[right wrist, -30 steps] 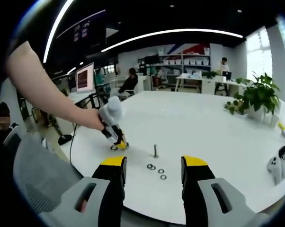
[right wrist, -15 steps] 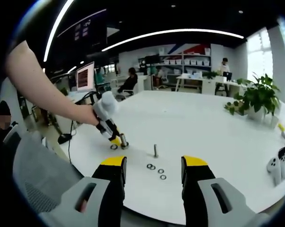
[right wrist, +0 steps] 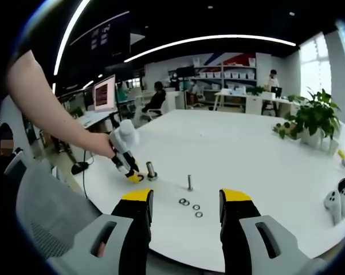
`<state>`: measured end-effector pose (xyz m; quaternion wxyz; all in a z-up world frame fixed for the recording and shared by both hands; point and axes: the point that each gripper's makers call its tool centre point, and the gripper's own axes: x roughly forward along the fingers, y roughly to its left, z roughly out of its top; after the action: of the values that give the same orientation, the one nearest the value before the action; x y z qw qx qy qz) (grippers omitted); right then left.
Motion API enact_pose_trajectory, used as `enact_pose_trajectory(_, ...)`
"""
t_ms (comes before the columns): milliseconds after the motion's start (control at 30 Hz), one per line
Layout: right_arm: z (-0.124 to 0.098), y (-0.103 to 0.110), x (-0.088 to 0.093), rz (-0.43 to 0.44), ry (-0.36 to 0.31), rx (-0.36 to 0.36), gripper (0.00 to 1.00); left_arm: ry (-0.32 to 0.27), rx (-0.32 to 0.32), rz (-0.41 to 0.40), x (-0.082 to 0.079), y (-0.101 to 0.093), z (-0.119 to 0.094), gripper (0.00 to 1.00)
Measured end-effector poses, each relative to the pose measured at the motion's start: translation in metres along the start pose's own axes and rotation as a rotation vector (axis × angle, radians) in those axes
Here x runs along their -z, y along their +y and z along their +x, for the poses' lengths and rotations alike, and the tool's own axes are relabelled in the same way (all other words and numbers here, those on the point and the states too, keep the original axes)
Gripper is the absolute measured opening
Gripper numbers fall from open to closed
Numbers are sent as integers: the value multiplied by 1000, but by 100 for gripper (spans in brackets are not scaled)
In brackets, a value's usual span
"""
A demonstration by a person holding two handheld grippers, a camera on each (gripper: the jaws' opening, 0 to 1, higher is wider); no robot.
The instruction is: Place the washer onto the threaded stud by aligning its center hole with the stud, sliding it down to the base, and recovering from edge contact or off-axis alignment until the washer reaches the visible bottom stop.
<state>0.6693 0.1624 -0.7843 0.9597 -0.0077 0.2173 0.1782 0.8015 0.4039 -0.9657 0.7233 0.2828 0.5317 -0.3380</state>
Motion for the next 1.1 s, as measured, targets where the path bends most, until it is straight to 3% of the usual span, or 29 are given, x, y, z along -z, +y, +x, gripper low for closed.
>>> enact_pose_trajectory(233,0,-1,-1,2,-2,4,49,-10,32,-49,-1,-1,4,29)
enact_pose_trajectory(700,-1,-2,0,7,0,10,49,77,45,-12,-2,-2,7,29)
enact_pose_trajectory(800,-1,-3,0,12,-3,12,49,85,49,16,-4,-5,8,22)
enact_pose_trajectory(1100,-1,-3,0,12,-3,14,49,114,33,5,-3,-6,6,20)
